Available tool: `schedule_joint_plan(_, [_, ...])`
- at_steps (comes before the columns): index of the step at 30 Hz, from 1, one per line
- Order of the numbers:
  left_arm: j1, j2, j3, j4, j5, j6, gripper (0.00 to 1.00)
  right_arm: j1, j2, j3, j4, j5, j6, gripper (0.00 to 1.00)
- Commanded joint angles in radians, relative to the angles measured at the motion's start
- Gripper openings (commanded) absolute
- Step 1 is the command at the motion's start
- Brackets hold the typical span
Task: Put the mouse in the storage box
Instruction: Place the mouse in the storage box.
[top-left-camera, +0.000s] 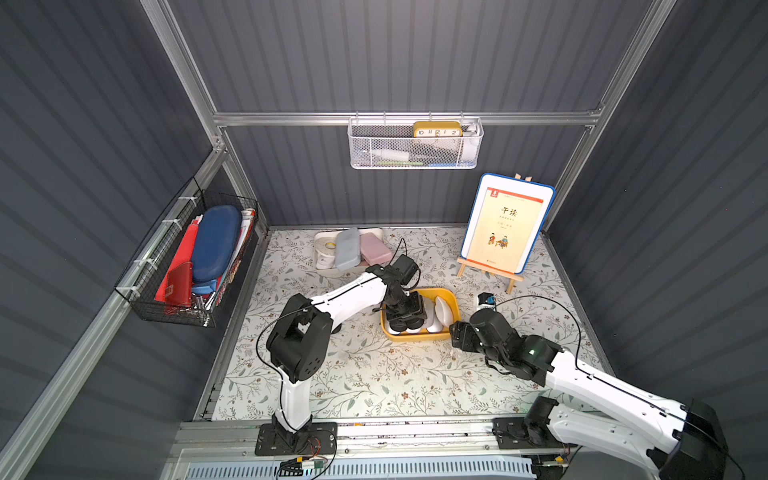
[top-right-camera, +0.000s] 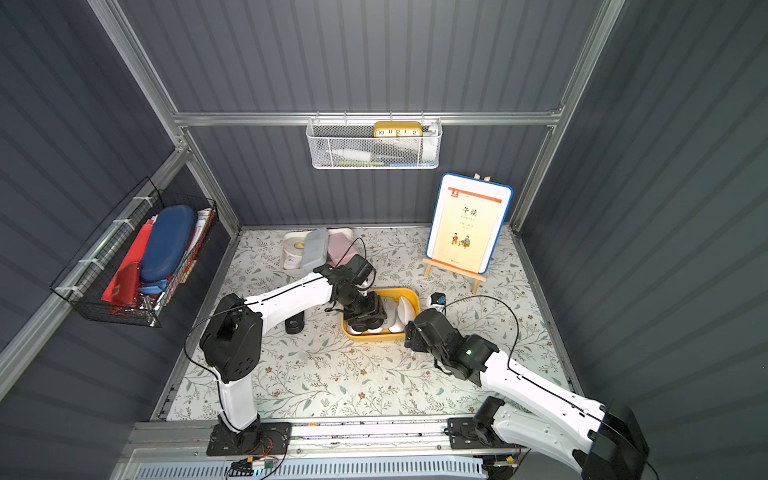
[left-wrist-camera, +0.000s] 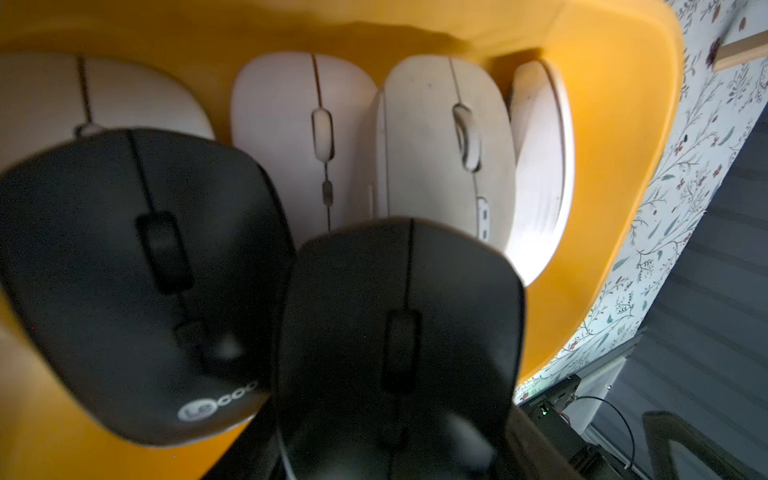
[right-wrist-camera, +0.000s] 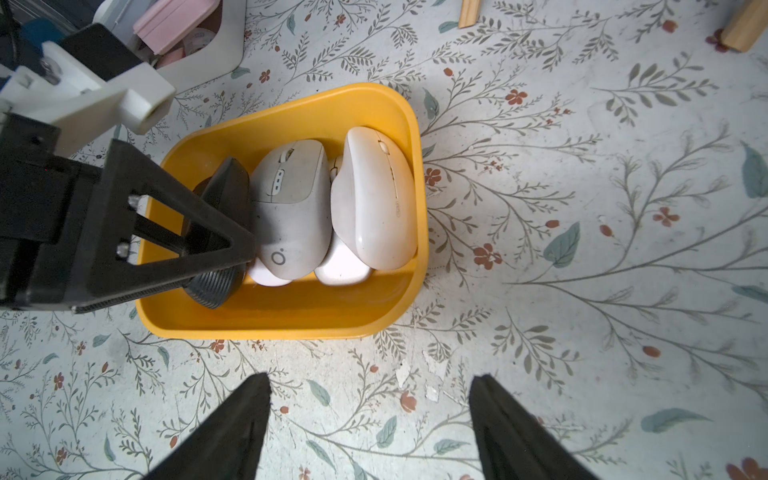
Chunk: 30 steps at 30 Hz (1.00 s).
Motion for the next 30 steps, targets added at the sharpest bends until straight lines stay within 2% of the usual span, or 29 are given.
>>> schedule_joint_plan(1, [-0.002,0.016,-0.006,-0.013,0.025,0.019,0.64,-0.002,0.004,-0.012,0.007,-0.012,0.0,0.8])
schedule_joint_plan(10, [0.002,0.027,0.006,-0.038,0.014,0.019,0.71,-0.004,0.007,-0.018,0.014,-0.018,-0.003,0.8])
schedule_joint_plan(14, [0.005,0.021,0.023,-0.077,-0.051,0.012,0.72,-0.004,0.018,-0.023,0.027,-0.029,-0.004,0.8])
schedule_joint_plan(22, [0.002,-0.067,0.044,-0.087,-0.089,-0.021,0.73,-0.004,0.032,-0.023,0.035,-0.058,-0.007,0.8])
schedule_joint_plan(30, [0.003,-0.222,0.083,-0.168,-0.129,-0.037,0.74,0.014,0.084,0.015,0.072,-0.176,-0.025,0.8])
